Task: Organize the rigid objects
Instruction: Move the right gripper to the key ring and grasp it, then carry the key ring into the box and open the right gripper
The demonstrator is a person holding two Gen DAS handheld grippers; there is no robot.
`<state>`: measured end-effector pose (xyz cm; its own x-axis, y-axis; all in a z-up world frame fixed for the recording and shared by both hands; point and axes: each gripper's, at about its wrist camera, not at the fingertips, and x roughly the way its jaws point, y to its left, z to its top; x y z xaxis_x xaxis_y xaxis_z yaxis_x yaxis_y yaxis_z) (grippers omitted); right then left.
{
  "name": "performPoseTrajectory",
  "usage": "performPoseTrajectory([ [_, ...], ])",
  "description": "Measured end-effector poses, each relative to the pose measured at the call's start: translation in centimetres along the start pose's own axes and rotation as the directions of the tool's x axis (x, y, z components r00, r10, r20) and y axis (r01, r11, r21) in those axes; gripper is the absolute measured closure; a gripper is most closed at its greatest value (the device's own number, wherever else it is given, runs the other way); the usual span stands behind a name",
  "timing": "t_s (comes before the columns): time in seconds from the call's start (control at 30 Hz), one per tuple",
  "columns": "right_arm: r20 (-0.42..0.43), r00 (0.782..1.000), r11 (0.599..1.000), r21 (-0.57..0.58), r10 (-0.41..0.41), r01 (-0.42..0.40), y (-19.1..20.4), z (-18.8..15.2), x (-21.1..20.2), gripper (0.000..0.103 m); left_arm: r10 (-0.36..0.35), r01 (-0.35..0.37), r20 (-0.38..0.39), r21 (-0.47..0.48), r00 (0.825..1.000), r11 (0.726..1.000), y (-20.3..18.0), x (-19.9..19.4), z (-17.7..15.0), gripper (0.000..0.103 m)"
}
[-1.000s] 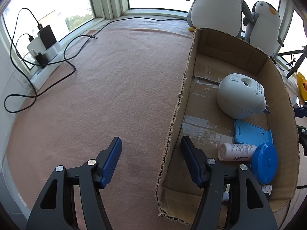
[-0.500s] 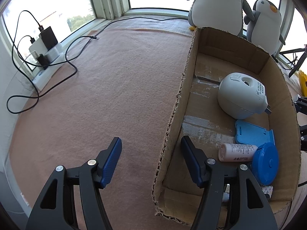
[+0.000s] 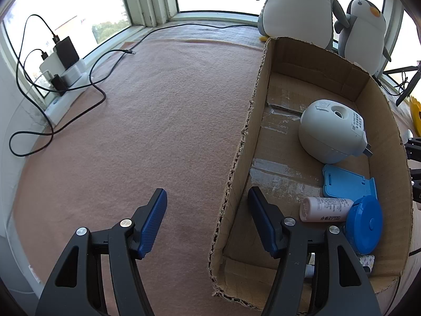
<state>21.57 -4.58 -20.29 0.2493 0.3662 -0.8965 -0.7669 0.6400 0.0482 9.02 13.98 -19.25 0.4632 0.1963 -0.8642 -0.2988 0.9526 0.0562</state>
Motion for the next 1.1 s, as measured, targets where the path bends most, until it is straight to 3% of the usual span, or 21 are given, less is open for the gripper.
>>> performPoseTrajectory([
  [0.77,0.095,0.994,0.997,0.051,-0.054,0.049,0.3,-1.0,-3.2,0.082,0.001,-0.001,0.000,0.000,1.000,1.000,0.0,0.1,0.0,0.039],
  [1.1,0.191,0.981,0.998,0.065,-0.030,0.018,1.6,0.0,-7.6,0.083,-0.001,0.001,0.002,-0.002,1.000,1.000,0.0,0.1,0.1,0.039],
])
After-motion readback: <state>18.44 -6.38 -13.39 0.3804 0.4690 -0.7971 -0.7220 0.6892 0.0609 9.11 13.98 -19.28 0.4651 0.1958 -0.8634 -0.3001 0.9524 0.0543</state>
